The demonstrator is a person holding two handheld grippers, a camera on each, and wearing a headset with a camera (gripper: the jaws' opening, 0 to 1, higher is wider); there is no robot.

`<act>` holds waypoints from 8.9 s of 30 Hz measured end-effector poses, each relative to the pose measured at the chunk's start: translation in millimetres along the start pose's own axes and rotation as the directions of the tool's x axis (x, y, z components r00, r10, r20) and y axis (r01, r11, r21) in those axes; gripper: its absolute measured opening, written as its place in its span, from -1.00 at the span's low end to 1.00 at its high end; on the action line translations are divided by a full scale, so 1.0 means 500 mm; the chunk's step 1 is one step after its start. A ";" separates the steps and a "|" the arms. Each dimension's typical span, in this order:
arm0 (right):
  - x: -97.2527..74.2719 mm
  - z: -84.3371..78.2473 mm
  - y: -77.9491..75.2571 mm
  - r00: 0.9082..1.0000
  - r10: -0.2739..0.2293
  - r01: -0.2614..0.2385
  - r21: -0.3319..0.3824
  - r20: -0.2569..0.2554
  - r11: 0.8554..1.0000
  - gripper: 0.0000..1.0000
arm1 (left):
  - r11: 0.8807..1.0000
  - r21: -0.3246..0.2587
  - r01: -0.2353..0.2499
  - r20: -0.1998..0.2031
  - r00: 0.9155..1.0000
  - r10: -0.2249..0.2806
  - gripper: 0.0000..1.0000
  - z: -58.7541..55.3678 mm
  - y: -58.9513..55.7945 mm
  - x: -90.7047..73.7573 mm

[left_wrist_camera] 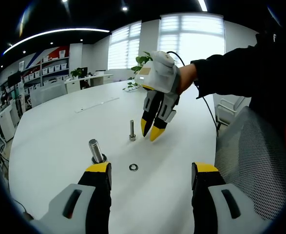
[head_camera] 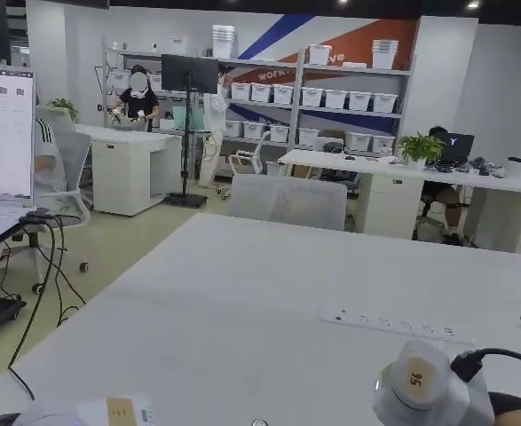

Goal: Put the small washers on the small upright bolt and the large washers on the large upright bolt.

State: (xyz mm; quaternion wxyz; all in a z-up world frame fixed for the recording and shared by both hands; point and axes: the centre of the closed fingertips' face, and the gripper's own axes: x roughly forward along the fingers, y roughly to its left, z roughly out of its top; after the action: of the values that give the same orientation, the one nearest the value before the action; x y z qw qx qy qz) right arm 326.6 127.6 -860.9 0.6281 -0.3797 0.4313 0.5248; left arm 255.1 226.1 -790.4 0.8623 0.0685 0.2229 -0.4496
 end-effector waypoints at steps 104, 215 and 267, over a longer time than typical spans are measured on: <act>-0.114 0.033 -0.059 0.991 -0.111 0.112 -0.014 0.078 0.994 -0.74 | 1.000 0.005 0.021 -0.013 1.000 -0.020 0.32 -0.003 -0.008 0.003; 0.025 0.024 -0.092 1.000 -0.022 0.022 0.003 -0.020 1.000 -0.71 | 1.000 -0.016 0.016 -0.030 0.999 -0.017 0.31 -0.015 -0.001 0.008; -0.063 -0.054 0.008 0.958 -0.118 0.061 0.217 0.262 0.974 -0.39 | 0.999 -0.022 0.034 -0.047 0.998 -0.035 0.32 -0.022 -0.006 0.015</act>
State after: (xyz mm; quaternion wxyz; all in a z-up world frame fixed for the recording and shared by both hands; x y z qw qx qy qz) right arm 316.5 92.5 -840.5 0.7408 -0.2559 0.3748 0.4953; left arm 252.8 222.4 -803.4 0.8496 0.0662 0.2490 -0.4602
